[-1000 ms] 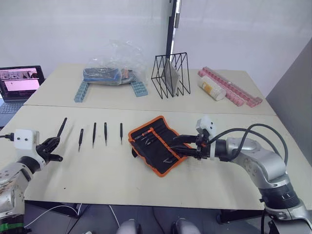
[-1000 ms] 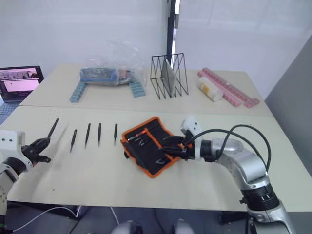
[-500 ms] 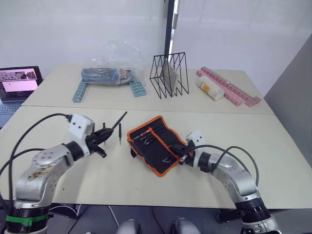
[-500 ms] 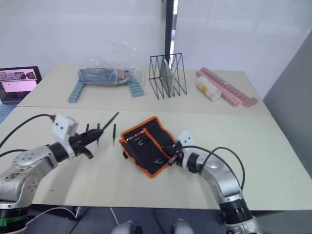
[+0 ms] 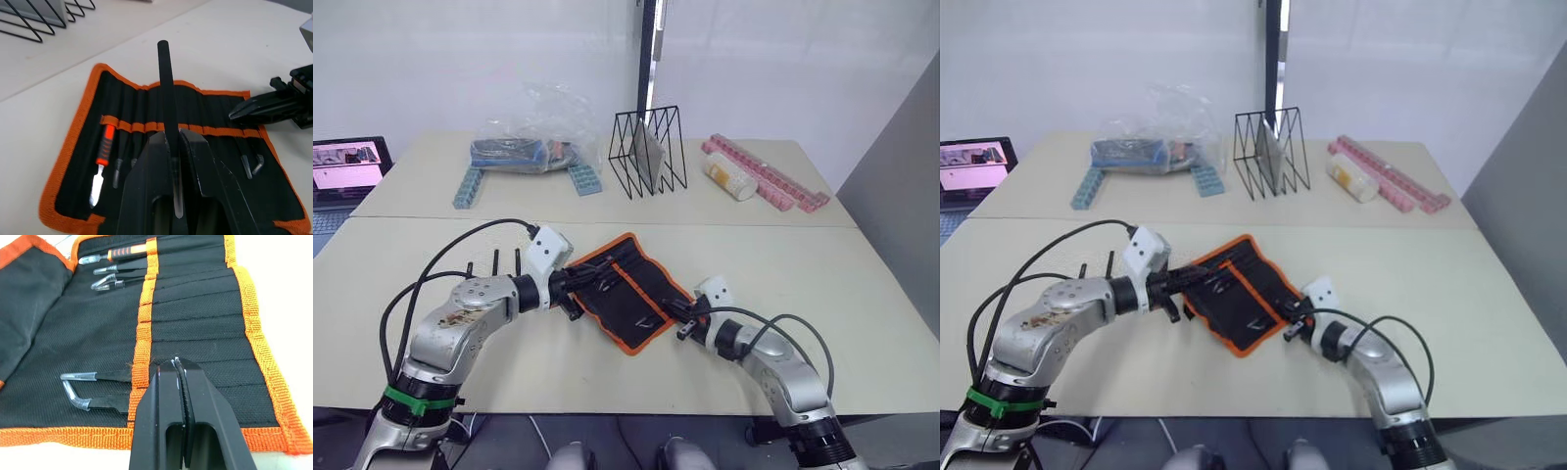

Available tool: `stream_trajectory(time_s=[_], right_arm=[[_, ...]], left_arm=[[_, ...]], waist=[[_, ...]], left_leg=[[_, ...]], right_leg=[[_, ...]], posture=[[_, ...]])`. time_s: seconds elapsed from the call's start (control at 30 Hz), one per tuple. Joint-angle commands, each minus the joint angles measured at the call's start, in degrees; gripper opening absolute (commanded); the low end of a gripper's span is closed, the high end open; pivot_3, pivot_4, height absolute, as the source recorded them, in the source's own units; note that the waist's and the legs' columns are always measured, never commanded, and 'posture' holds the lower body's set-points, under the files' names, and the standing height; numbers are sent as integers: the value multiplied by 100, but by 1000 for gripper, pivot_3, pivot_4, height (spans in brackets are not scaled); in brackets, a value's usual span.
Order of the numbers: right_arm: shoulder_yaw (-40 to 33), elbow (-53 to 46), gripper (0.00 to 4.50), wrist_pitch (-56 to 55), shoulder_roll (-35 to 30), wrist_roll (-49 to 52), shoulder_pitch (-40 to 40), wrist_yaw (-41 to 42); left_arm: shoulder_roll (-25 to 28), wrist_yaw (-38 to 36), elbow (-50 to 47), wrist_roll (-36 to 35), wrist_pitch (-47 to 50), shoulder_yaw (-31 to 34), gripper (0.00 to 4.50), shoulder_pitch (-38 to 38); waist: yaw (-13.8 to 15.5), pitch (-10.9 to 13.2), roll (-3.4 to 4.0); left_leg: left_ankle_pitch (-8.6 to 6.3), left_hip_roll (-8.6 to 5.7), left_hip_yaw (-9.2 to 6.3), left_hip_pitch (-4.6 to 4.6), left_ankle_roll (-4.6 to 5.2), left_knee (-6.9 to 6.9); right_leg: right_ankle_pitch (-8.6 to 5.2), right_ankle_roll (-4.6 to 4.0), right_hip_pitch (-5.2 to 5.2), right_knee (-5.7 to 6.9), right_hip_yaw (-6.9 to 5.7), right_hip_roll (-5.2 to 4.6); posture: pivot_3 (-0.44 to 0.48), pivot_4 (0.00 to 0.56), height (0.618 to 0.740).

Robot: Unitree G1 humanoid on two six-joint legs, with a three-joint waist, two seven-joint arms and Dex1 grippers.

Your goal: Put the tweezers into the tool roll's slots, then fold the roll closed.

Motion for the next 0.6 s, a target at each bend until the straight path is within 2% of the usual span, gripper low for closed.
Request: stream_trajectory(time_s=[0.03,0.13,0.27,0.6], right_arm=[[251,302,17,449,-127,-311,162,-107],[224,207,17,629,-128,-280,185,-152],[210,19,17,847,-95,-244,179,-239],[344,-464,17,1234,-48,-250,116,-398]], left_arm=[[97,24,-300,-51,396,-45,0,39],[185,115,-326,-79,931,-84,0,133],[184,235,-193,-75,1399,-74,0,168],[346,49,50,73,1640,-356,0,-135]], waist=[[0,0,0],[5,0,0],[12,-2,-4],[11,-2,-4]], left_leg=[[-1,1,-1,11,2,0],[-6,6,-1,51,7,0],[-5,5,-1,59,7,0],[-6,3,-2,55,7,0]], right_leg=[[0,0,14,-4,-1,1],[-2,1,61,-17,-3,1],[-2,1,66,-15,-3,-1],[-2,1,63,-15,1,-4]], posture=[[0,150,737],[0,150,737],[0,150,737],[0,150,737]])
